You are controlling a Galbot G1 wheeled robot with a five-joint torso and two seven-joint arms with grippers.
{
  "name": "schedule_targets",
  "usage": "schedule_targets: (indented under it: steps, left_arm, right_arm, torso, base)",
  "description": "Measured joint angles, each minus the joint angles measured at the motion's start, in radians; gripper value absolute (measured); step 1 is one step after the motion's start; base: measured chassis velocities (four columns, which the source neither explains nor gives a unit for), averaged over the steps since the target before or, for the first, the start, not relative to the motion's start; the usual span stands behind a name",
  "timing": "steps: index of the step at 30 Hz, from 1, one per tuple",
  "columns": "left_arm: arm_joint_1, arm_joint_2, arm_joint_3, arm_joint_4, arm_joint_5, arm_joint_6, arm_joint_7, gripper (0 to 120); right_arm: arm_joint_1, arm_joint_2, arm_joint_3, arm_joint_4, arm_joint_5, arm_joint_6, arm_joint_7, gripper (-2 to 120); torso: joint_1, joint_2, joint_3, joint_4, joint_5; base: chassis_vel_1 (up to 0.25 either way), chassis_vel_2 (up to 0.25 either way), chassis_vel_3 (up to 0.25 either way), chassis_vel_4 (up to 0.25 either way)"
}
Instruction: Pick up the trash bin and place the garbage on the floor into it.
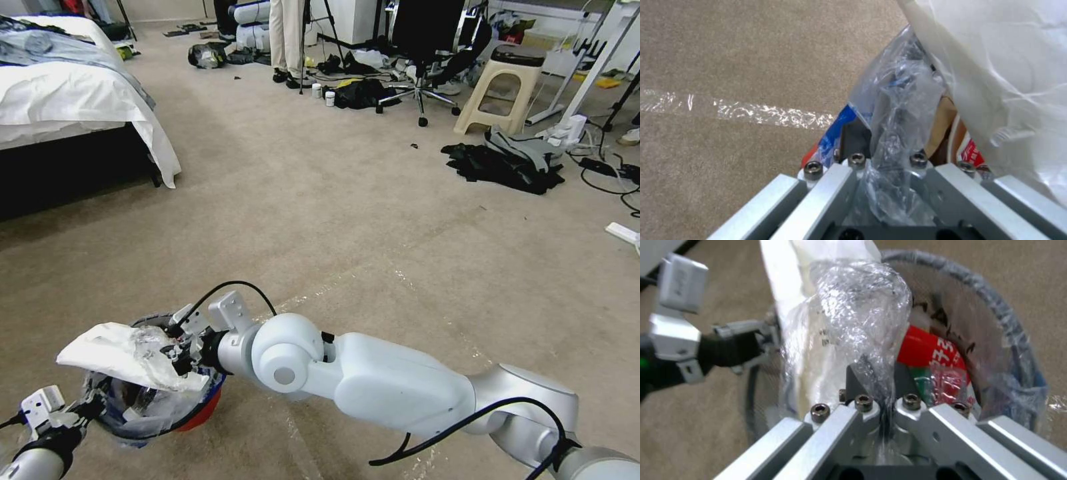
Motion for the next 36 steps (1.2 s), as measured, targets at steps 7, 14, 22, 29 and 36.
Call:
schedule_targets:
  steps: [7, 14, 22, 29, 36]
  left_arm:
    - [0.007, -0.006, 0.003, -0.01, 0.0, -0.003, 0.003, 1]
    - [0.009, -0.01, 0.007, -0.015, 0.004, -0.004, 0.003, 1]
    - [0.012, -0.012, 0.01, -0.016, 0.008, -0.005, 0.005, 1]
    - [0.012, -0.012, 0.012, -0.016, 0.011, -0.006, 0.006, 1]
    - [0.01, -0.013, 0.014, -0.013, 0.013, -0.006, 0.006, 1]
  right_arm:
    - [0.008, 0.001, -0.014, -0.018, -0.015, 0.001, -0.001, 0]
    - [0.008, -0.009, -0.017, -0.02, -0.02, 0.001, 0.001, 0]
    - [0.006, -0.014, -0.017, -0.027, -0.03, -0.004, 0.014, 0]
    - [0.002, -0.023, -0.012, -0.023, -0.037, -0.004, 0.02, 0]
    - [-0.003, -0.027, -0.009, -0.019, -0.043, -0.004, 0.02, 20]
  torso:
    - [0.0, 0.0, 0.0, 0.0, 0.0]
    - [0.0, 0.0, 0.0, 0.0, 0.0]
    - [0.0, 0.0, 0.0, 0.0, 0.0001]
    - [0.0, 0.0, 0.0, 0.0, 0.0001]
    - [0.0, 0.0, 0.0, 0.0, 0.0001]
  base:
    - [0.0, 0.0, 0.0, 0.0]
    - [0.0, 0.0, 0.0, 0.0]
    - [0.0, 0.0, 0.0, 0.0]
    - [0.0, 0.0, 0.0, 0.0]
    - [0.0, 0.0, 0.0, 0.0]
